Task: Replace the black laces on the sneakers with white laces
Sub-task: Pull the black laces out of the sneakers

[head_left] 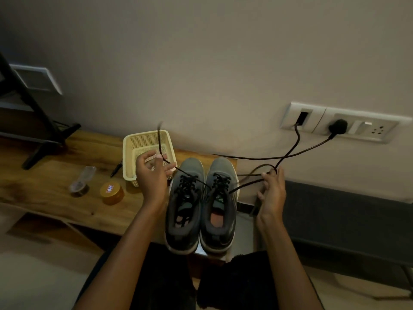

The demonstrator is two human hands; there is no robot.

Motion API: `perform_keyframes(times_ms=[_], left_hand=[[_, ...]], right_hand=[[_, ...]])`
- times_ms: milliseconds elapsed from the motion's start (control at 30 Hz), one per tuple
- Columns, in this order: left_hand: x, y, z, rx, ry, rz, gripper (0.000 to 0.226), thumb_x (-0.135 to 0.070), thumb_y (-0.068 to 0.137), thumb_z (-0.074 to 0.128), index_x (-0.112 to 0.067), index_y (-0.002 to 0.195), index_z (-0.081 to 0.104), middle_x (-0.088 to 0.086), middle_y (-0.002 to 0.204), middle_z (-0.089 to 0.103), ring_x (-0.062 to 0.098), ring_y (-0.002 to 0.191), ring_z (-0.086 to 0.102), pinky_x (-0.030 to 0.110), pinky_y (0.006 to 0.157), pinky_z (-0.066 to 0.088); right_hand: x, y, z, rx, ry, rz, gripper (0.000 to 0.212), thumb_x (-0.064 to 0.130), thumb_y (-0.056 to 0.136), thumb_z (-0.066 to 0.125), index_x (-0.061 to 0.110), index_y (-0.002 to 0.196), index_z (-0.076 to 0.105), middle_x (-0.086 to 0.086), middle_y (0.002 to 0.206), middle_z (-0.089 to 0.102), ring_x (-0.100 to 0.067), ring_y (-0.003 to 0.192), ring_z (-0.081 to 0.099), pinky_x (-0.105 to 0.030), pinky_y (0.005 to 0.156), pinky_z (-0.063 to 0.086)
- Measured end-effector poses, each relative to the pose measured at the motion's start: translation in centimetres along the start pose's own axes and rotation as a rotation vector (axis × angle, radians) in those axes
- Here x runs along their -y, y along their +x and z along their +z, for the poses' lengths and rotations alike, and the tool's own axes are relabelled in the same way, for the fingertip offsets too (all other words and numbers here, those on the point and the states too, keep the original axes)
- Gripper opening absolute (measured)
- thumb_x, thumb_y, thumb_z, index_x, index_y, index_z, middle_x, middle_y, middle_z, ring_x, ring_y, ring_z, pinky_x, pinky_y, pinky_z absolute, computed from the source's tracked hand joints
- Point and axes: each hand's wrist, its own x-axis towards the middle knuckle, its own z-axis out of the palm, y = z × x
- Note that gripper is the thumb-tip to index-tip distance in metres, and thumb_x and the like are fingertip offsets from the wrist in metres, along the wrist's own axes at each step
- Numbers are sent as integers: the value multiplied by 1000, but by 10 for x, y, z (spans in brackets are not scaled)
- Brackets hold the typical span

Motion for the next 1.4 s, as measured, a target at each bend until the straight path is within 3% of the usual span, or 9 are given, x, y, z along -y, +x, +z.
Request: perform_keyframes(times_ms=[100,167,267,333,400,500,733,1300,1400], left_hand=[[2,3,-6,-2,130,53,40,-2,93,51,-17,130,48,4,127,54,19,111,58,31,87,53],[1,-1,-5,53,281,118,40,1,91,52,-14,128,53,-2,124,54,12,110,53,13,85,47],[4,-15,3,284,478,267,19,-5,91,55,-17,104,64,-6,100,62,9,92,60,-1,67,39],[12,-25,10,498,619,361,15,-15,90,60,-24,101,65,-8,100,65,8,94,61,14,83,46],[24,-34,19,657,896,477,18,-25,88,63,-30,105,66,-10,117,61,13,116,52,37,103,33],[37,-48,32,729,1211,595,25,-34,88,61,-34,113,60,-11,145,36,17,139,18,45,112,8],[43,-53,47,643,1349,608,23,-35,89,59,-28,111,61,-6,152,27,23,144,7,47,113,5],[34,-44,43,211,788,163,9,-23,85,67,-25,79,60,-8,121,57,21,126,38,43,108,21],[31,-48,44,307,875,330,16,-17,86,63,-27,98,59,-7,130,50,19,131,35,41,108,9]], right_hand=[[-5,5,-5,7,-64,22,63,15,87,58,24,144,33,2,142,38,-15,129,34,-36,107,32],[-7,7,-7,-2,-156,38,52,14,87,58,17,136,44,1,128,45,-16,119,39,-31,97,35],[-11,7,-11,-104,-881,-25,43,25,88,57,18,130,50,-5,129,48,-28,122,37,-43,102,30],[-13,6,-13,-97,-1261,-170,35,28,87,58,16,120,57,-10,127,48,-31,118,37,-42,98,31],[-13,1,-8,-35,-1233,-226,22,25,86,59,13,104,63,-11,120,50,-30,112,38,-40,94,34],[-19,-4,0,121,-1216,-313,14,32,84,62,18,87,62,-5,114,52,-25,111,36,-38,95,35],[-36,-8,4,196,-1399,-388,32,44,82,64,20,103,67,2,120,50,-21,114,35,-32,93,32],[-48,-15,3,37,-1338,-446,20,33,85,62,15,88,70,2,111,60,-22,115,37,-36,97,24],[-49,-13,1,35,-1306,-438,20,31,84,64,14,87,72,2,114,59,-23,116,36,-36,96,24]])
